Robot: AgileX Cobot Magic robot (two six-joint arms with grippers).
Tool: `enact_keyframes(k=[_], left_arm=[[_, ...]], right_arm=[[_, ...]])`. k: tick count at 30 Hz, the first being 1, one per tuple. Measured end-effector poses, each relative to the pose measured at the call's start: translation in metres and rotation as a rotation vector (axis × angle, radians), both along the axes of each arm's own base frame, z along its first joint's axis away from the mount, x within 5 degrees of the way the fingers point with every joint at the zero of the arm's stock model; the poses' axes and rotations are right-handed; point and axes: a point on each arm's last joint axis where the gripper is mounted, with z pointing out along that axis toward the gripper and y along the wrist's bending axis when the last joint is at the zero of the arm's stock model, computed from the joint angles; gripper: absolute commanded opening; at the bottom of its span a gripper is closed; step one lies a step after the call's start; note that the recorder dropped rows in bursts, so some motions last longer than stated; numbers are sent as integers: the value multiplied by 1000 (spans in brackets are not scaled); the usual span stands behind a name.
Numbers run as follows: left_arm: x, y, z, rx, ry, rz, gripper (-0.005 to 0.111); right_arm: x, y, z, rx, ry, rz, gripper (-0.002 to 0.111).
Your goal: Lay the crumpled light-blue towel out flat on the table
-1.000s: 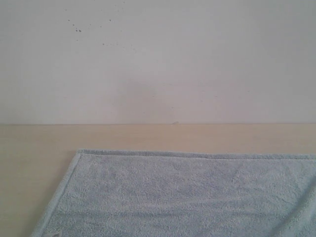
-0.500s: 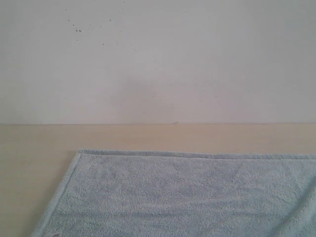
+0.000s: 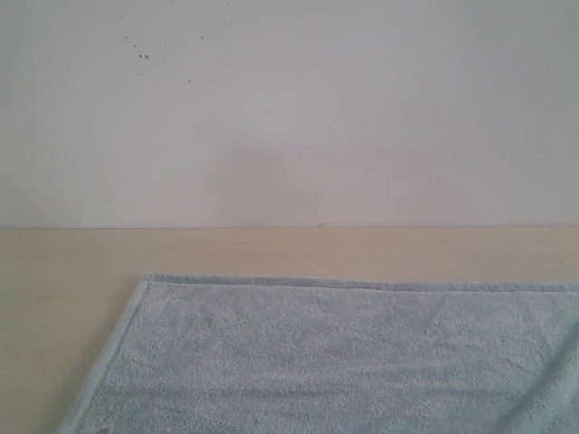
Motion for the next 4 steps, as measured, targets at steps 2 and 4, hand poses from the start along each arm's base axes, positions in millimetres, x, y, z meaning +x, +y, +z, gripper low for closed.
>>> enact_keyframes(k=[2, 4], left_arm=[[0, 0, 0, 0, 0, 0, 4], [0, 0, 0, 0, 0, 0, 4]], right_arm=[[0, 0, 0, 0, 0, 0, 0], [0, 0, 0, 0, 0, 0, 0]])
